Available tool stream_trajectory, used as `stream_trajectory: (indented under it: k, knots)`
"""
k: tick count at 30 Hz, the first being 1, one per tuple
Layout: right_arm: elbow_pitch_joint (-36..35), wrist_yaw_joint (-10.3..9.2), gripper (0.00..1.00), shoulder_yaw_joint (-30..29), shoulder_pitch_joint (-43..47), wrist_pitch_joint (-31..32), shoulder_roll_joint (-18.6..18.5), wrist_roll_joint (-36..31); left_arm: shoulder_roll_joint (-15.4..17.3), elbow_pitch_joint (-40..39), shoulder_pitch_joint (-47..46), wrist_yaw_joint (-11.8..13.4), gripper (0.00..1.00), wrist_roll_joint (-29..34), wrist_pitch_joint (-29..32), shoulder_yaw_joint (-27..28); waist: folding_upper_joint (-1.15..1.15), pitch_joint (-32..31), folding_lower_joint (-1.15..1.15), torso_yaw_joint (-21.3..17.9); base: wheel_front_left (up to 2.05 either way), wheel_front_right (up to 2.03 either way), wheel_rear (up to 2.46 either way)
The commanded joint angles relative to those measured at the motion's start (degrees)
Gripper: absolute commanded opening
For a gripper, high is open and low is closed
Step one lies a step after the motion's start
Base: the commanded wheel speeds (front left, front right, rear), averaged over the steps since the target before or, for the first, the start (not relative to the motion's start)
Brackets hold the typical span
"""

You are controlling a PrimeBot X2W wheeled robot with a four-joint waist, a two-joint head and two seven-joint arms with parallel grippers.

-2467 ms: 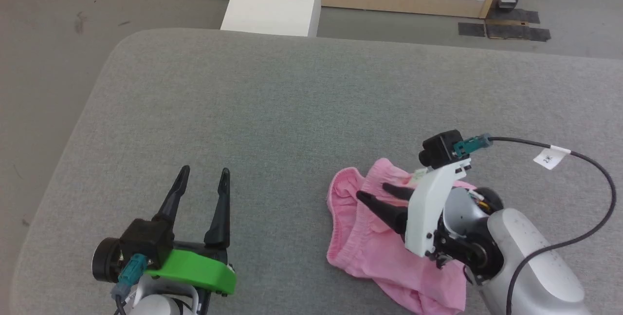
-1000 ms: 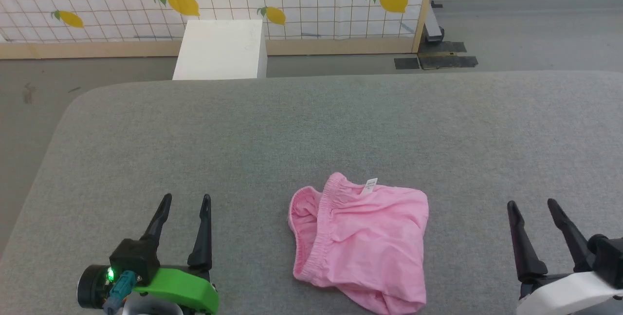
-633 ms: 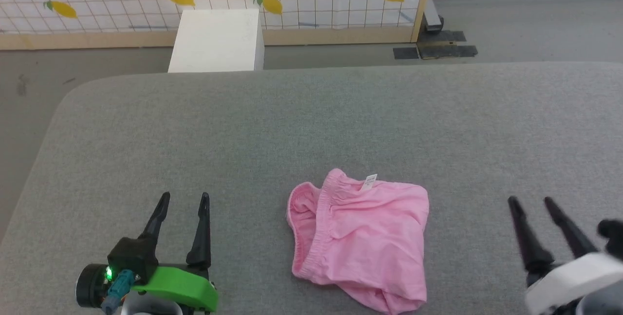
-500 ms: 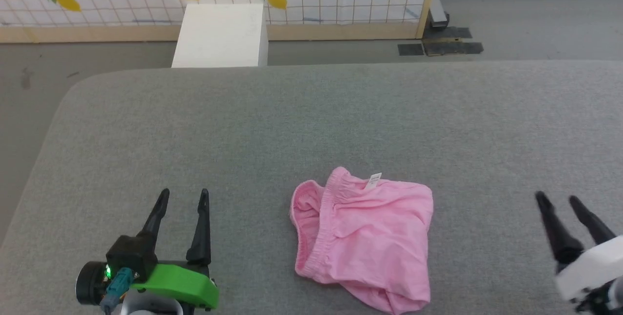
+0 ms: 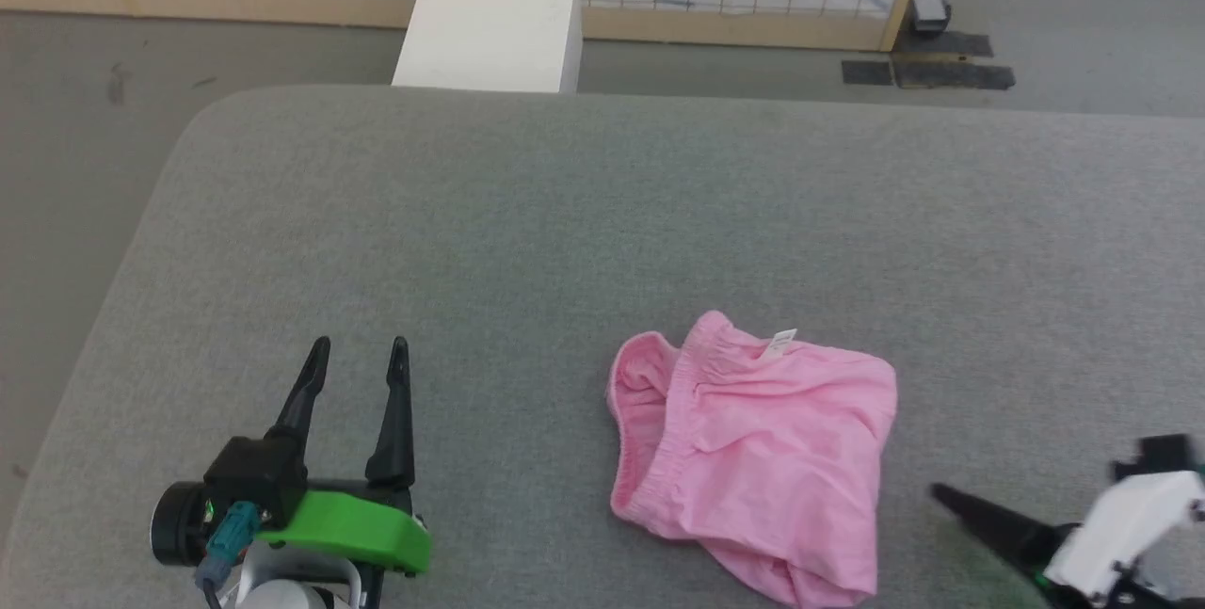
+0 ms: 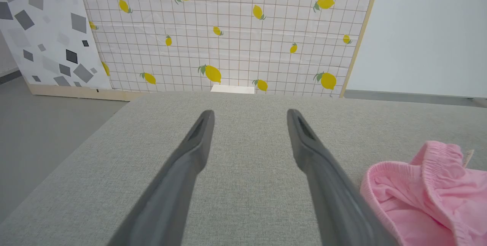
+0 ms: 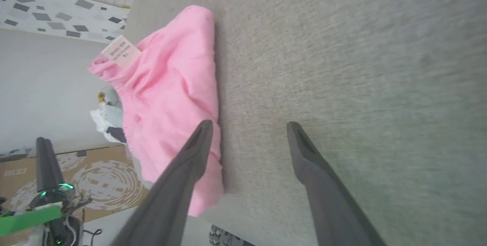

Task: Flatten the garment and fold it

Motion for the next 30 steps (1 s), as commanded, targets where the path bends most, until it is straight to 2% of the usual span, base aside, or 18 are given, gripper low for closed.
stream_trajectory:
  k: [1, 7, 10, 11, 12, 14, 19, 22, 27, 30]
  knots:
    - [1.2, -0.08, 1.0, 0.4, -1.5, 1.4, 1.1, 2.1, -0.4, -0.1, -1.3, -0.4, 1.0, 0.5, -0.2, 0.2, 0.44, 0.8, 0.0, 0.8, 0.0, 0.0, 0.0]
    - [7.1, -0.08, 1.0, 2.5, -5.6, 3.3, 3.8, 9.7, -1.1, 0.3, -1.9, -1.2, 1.0, 1.1, -0.2, 0.6, 0.44, 1.7, 0.0, 1.6, 0.0, 0.0, 0.0]
    - [10.0, -0.08, 1.0, 4.3, -7.3, 2.4, 4.0, 10.9, -1.3, 0.6, -2.1, -1.4, 1.0, 1.5, -0.2, 0.6, 0.44, 1.9, 0.0, 1.9, 0.0, 0.0, 0.0]
    - [10.9, -0.08, 0.87, 4.7, -7.8, 2.0, 4.1, 11.1, -1.4, 0.7, -2.2, -1.5, 1.0, 1.6, -0.2, 0.6, 0.44, 2.0, 0.0, 1.9, 0.0, 0.0, 0.0]
    - [11.9, -0.08, 0.42, 5.3, -8.4, 1.6, 4.1, 11.4, -1.5, 0.8, -2.4, -1.6, 1.0, 1.7, -0.2, 0.6, 0.44, 2.1, 0.0, 2.0, 0.0, 0.0, 0.0]
    - [13.4, -0.08, 0.0, 6.6, -9.4, 1.0, 4.1, 11.3, -1.6, 0.9, -2.5, -1.8, 1.0, 1.8, -0.2, 0.6, 0.44, 2.1, 0.0, 2.0, 0.0, 0.0, 0.0]
    - [14.6, -0.08, 0.0, 9.5, -11.3, -1.3, 3.5, 9.1, -2.0, 1.4, -2.5, -2.1, 1.0, 2.2, -0.2, 0.8, 0.44, 1.4, 0.0, 1.8, 0.0, 0.0, 0.0]
    - [13.4, -0.08, 0.0, 12.1, -12.0, -3.0, 1.7, 6.7, -2.2, 1.6, -2.1, -2.2, 1.0, 2.4, -0.2, 0.8, 0.44, 0.5, 0.0, 1.2, 0.0, 0.0, 0.0]
    - [9.9, -0.08, 0.0, 18.8, -12.9, -5.6, -2.8, 0.4, -2.3, 1.6, -1.5, -2.3, 1.0, 2.7, -0.2, 0.8, 0.44, -1.3, 0.0, -0.7, 0.0, 0.0, 0.0]
    - [7.6, -0.08, 0.0, 24.4, -14.0, -5.1, -7.2, -4.9, -2.4, 0.8, -1.2, -2.3, 1.0, 3.0, -0.2, 0.9, 0.44, -1.3, 0.0, -2.9, 0.0, 0.0, 0.0]
